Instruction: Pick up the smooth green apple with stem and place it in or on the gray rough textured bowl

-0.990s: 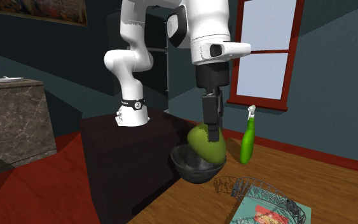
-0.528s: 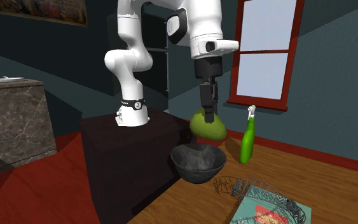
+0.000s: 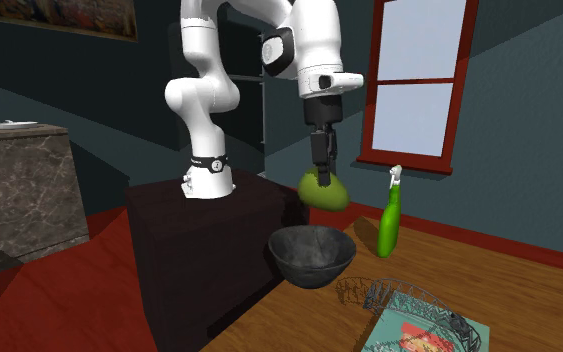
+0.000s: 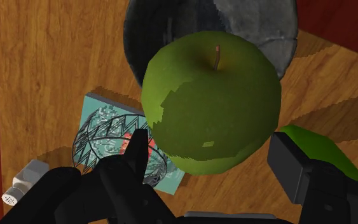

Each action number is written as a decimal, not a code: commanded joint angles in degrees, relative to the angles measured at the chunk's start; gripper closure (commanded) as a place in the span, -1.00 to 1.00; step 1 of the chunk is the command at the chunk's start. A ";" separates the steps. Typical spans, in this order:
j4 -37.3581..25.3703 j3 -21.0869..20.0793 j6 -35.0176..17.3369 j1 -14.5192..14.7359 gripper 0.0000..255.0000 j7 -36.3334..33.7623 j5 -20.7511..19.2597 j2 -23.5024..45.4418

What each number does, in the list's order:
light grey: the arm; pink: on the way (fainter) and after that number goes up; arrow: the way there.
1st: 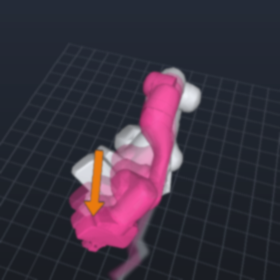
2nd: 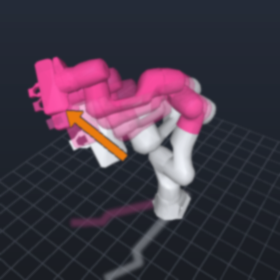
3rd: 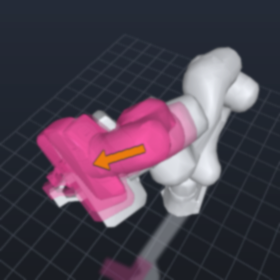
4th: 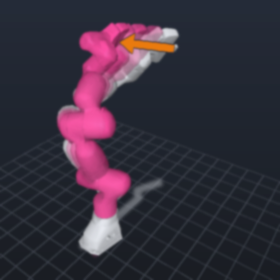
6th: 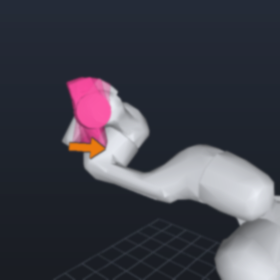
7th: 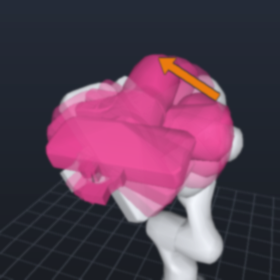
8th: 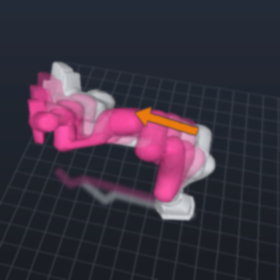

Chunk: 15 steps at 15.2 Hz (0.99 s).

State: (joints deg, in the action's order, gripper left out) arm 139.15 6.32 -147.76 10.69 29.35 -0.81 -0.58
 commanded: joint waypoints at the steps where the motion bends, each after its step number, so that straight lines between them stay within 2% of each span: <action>1: 0.41 0.02 -1.60 -0.02 1.00 0.18 0.22 1.17; 13: 1.70 -0.43 -11.47 -0.23 1.00 1.60 2.27 9.80; 15: 1.71 -0.44 -11.47 -0.24 1.00 1.60 2.26 9.80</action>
State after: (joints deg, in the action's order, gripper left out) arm 140.97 5.92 -158.95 10.48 30.85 1.34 8.86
